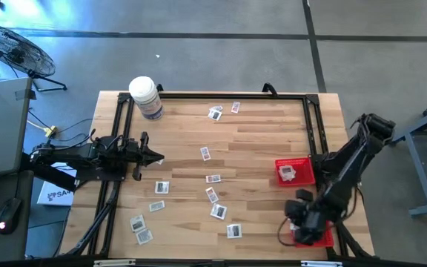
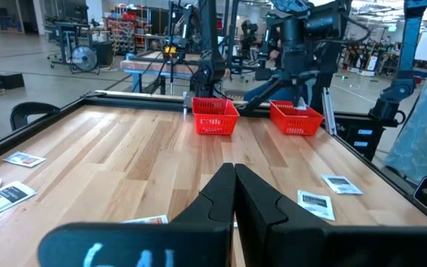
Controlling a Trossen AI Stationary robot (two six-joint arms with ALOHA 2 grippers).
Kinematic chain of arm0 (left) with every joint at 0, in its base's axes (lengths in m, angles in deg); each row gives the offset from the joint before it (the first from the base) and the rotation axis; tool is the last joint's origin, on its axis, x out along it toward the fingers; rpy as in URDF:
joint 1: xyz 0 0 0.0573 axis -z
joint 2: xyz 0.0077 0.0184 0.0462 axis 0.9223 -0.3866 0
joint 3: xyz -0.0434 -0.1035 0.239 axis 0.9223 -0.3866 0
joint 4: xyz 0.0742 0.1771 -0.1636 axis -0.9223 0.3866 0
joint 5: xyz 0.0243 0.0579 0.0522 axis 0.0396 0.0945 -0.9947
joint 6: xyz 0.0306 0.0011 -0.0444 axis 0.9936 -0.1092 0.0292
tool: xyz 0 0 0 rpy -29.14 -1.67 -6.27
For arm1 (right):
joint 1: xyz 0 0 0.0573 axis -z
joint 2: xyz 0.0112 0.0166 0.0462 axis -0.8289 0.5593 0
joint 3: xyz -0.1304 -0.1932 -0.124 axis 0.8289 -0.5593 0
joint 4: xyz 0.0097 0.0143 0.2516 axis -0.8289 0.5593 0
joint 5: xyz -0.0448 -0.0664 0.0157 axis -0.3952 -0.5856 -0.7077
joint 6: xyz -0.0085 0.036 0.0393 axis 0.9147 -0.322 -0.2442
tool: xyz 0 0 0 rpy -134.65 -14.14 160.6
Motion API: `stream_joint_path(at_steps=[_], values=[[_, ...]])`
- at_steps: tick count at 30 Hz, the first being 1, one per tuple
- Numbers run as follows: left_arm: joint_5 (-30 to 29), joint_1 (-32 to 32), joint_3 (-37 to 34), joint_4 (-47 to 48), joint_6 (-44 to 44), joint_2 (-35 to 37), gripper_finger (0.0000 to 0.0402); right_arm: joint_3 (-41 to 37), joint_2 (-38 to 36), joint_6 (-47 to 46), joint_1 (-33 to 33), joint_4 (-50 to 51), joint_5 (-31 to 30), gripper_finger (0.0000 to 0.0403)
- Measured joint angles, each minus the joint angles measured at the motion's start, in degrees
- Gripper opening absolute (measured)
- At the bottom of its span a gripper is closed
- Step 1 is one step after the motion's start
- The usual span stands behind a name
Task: Pick & Place First Aid Supplies
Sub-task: Put the orange ointment pack into the bottom red basket
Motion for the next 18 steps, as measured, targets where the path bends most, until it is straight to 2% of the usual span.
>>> stream_joint_path(at_steps=[5,10,15,18], values=[[0.0,0.0,0.0,0.0,0.0,0.0,0.0,0.0,0.0,-8.2,-3.3,2.8,-0.1,0.0],[0.0,0.0,0.0,0.0,0.0,0.0,0.0,0.1,1.5,-8.8,-4.2,2.4,-1.4,0.0],[0.0,0.0,0.0,0.0,0.0,0.0,0.0,0.1,6.4,-9.0,-3.6,2.3,4.6,0.0002],[0.0,0.0,0.0,0.0,0.0,0.0,0.0,0.0,7.8,-10.9,-2.4,1.9,4.2,0.0011]])
